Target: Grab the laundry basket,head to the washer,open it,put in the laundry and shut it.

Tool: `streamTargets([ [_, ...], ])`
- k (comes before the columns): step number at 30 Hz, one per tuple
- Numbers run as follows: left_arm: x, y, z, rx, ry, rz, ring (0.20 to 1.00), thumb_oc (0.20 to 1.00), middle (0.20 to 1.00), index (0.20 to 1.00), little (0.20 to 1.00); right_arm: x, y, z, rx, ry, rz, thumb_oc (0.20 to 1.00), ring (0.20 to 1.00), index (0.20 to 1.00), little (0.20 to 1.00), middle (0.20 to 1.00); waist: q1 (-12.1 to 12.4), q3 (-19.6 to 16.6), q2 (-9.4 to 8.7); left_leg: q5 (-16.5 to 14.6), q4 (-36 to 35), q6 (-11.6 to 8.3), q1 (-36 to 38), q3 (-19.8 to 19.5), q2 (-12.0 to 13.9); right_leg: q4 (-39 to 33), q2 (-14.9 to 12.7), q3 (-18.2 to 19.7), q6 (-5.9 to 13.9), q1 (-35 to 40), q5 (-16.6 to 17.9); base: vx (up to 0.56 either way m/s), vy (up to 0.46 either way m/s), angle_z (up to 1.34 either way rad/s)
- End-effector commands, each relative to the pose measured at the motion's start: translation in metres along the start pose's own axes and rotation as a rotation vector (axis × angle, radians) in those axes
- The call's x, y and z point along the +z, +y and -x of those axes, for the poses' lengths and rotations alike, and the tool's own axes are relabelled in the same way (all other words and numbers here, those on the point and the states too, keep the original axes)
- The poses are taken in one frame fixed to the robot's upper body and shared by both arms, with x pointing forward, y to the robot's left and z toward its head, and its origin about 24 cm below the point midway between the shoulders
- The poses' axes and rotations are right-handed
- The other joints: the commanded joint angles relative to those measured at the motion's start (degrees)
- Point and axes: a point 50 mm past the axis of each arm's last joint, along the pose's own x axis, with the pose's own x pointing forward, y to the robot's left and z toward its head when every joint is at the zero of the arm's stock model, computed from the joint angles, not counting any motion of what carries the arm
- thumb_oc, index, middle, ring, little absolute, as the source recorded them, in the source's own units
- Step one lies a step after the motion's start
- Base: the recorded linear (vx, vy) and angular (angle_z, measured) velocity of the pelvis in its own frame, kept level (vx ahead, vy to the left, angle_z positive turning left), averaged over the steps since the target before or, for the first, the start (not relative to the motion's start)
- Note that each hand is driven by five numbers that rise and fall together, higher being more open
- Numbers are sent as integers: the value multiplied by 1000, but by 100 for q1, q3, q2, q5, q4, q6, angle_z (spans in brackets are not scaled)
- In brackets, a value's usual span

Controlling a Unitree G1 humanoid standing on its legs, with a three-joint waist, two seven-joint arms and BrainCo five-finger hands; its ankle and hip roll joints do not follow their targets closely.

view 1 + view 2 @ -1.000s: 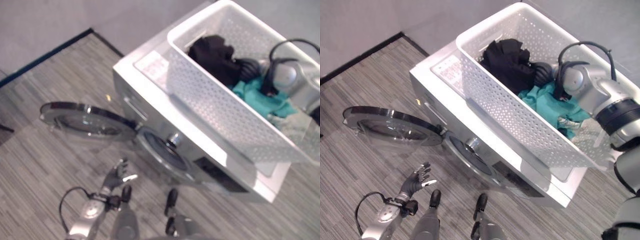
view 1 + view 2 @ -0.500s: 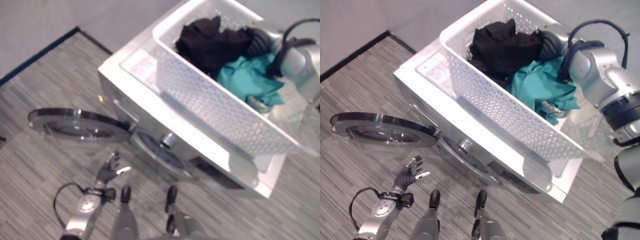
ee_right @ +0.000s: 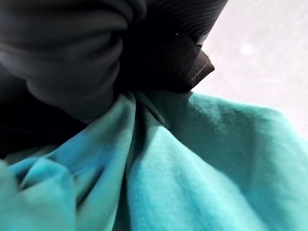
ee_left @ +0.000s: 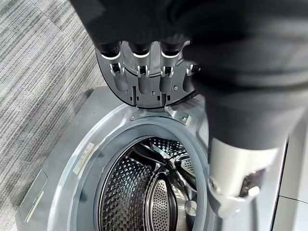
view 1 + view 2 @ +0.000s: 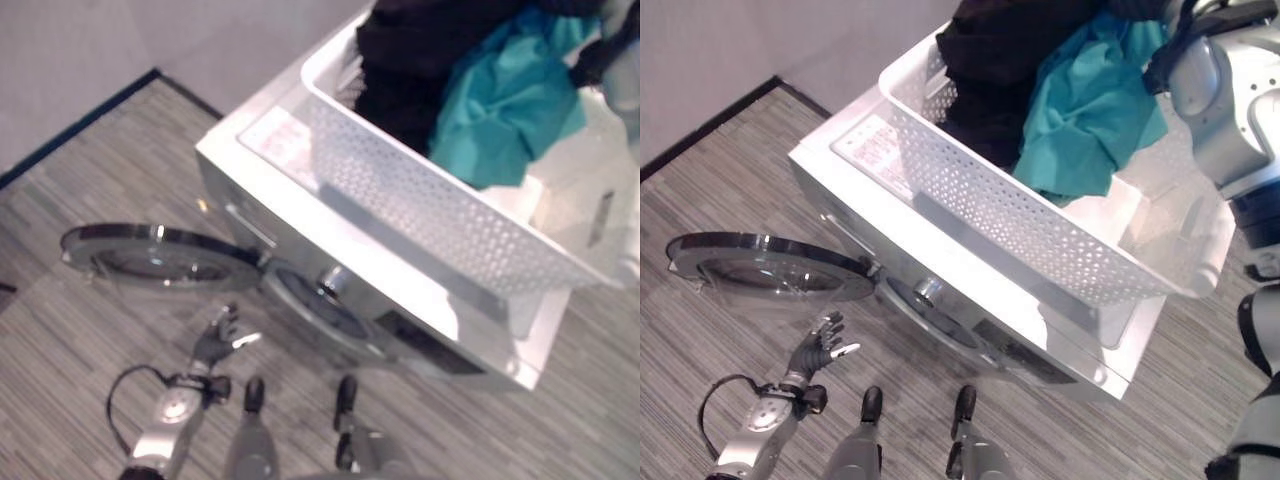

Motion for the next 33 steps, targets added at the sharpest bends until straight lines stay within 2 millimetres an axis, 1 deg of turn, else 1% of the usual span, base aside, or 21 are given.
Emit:
streamTargets([
  [1, 13, 7, 0, 2, -65, -104, 1000, 1000, 1000, 1000, 1000, -34, -82, 0, -363, 129, 186, 200, 200, 200, 200, 200, 111, -345, -179, -321, 234, 174, 175, 87, 440, 914, -386, 275, 521, 185, -881, 16, -8, 5],
  [3, 12, 6, -1, 3, -63, -109, 1000, 1000, 1000, 1000, 1000, -38, -87, 1, -389, 144, 203, 200, 200, 200, 200, 200, 111, -360, -181, -335, 239, 173, 212, 79, 443, 919, -381, 274, 524, 220, -894, 12, -6, 10],
  [7, 11, 6, -1, 5, -61, -110, 1000, 1000, 1000, 1000, 1000, -39, -88, 1, -399, 152, 208, 200, 200, 200, 200, 200, 110, -368, -184, -339, 242, 173, 222, 78, 447, 921, -383, 273, 524, 232, -896, 10, 4, 2],
  [8, 10, 5, -2, 9, -55, -114, 1000, 1000, 1000, 1000, 1000, -39, -87, 1, -405, 149, 162, 200, 200, 200, 200, 200, 90, -440, -181, -374, 257, 175, 312, 97, 448, 947, -382, 275, 528, 295, -922, 38, 29, -1],
  [10, 9, 3, -2, 9, -55, -107, 1000, 1000, 1000, 1000, 1000, -35, -83, 0, -391, 133, 104, 200, 200, 200, 200, 200, 82, -429, -181, -386, 263, 177, 352, 107, 447, 967, -376, 292, 525, 322, -936, 18, 15, -1],
  [11, 9, 3, -2, 9, -55, -107, 1000, 1000, 1000, 1000, 1000, -36, -82, 0, -391, 133, 102, 200, 200, 200, 200, 200, 83, -429, -185, -387, 263, 177, 354, 108, 447, 968, -377, 293, 525, 324, -938, 0, 0, 0],
  [12, 9, 0, -3, 3, -61, -94, 1000, 1000, 1000, 1000, 1000, -29, -73, -1, -356, 112, 12, 200, 200, 200, 200, 200, 66, -421, -185, -394, 274, 183, 361, 111, 452, 990, -376, 302, 519, 317, -940, 0, 0, 0],
  [13, 9, 0, -3, 3, -60, -95, 1000, 1000, 1000, 1000, 1000, -29, -73, -1, -356, 113, 11, 200, 200, 200, 200, 200, 67, -423, -190, -394, 275, 183, 361, 111, 452, 990, -376, 302, 519, 317, -941, 0, 0, 0],
  [14, 9, -2, -3, -4, -58, -90, 1000, 1000, 1000, 1000, 1000, -25, -67, -2, -340, 101, -22, 200, 200, 200, 200, 200, 61, -419, -193, -401, 280, 186, 370, 115, 454, 999, -373, 310, 514, 317, -943, 0, 0, 0],
  [15, 9, -2, -3, -4, -58, -91, 1000, 1000, 1000, 1000, 1000, -25, -67, -2, -339, 102, -23, 200, 200, 200, 200, 200, 61, -422, -196, -402, 280, 186, 371, 116, 454, 999, -373, 311, 514, 317, -943, 0, 0, 0],
  [16, 8, -3, -2, -7, -55, -92, 1000, 1000, 1000, 1000, 1000, -23, -62, -2, -325, 95, -32, 200, 200, 200, 200, 200, 51, -424, -207, -405, 276, 187, 383, 129, 455, 1005, -370, 311, 514, 310, -939, 0, 0, 0],
  [20, 8, -3, -2, -3, -58, -93, 1000, 1000, 1000, 1000, 1000, -23, -62, -4, -330, 94, -18, 200, 200, 200, 200, 200, 56, -424, -201, -405, 269, 188, 392, 140, 449, 1007, -373, 316, 516, 306, -936, 0, 0, 0],
  [23, 9, -2, -3, 4, -60, -101, 1000, 1000, 1000, 1000, 1000, -22, -71, -4, -378, 94, 44, 200, 200, 200, 200, 200, 62, -447, -193, -410, 250, 189, 408, 142, 438, 1006, -377, 310, 518, 315, -950, 0, 0, 0],
  [26, 9, 1, -2, 11, -57, -118, 1000, 1000, 1000, 1000, 1000, -27, -84, -3, -436, 106, 160, 200, 200, 200, 200, 200, 93, -477, -199, -418, 237, 188, 422, 126, 425, 999, -389, 289, 525, 338, -956, 0, 0, 0],
  [27, 9, 0, -2, 11, -59, -117, 1000, 1000, 1000, 1000, 1000, -26, -85, -4, -437, 105, 163, 200, 200, 200, 200, 200, 93, -474, -191, -417, 236, 188, 421, 124, 423, 997, -390, 287, 526, 339, -955, 0, 0, 0],
  [30, 10, 2, -2, 17, -64, -125, 1000, 1000, 1000, 1000, 1000, -32, -102, -5, -488, 125, 240, 200, 200, 200, 200, 200, 109, -517, -201, -423, 224, 183, 436, 116, 418, 982, -393, 274, 534, 370, -960, 0, 0, 0],
  [31, 11, 5, -2, 26, -69, -130, 1000, 1000, 1000, 1000, 1000, -34, -117, -7, -532, 137, 274, 200, 200, 200, 200, 200, 127, -555, -239, -426, 225, 178, 443, 105, 417, 969, -396, 266, 537, 400, -963, 0, 0, 0],
  [33, 11, 5, -3, 27, -69, -134, 1000, 1000, 1000, 1000, 1000, -34, -125, -10, -555, 142, 289, 200, 200, 200, 200, 200, 137, -578, -247, -430, 240, 177, 450, 90, 409, 968, -396, 258, 533, 426, -963, 2, 5, 2],
])
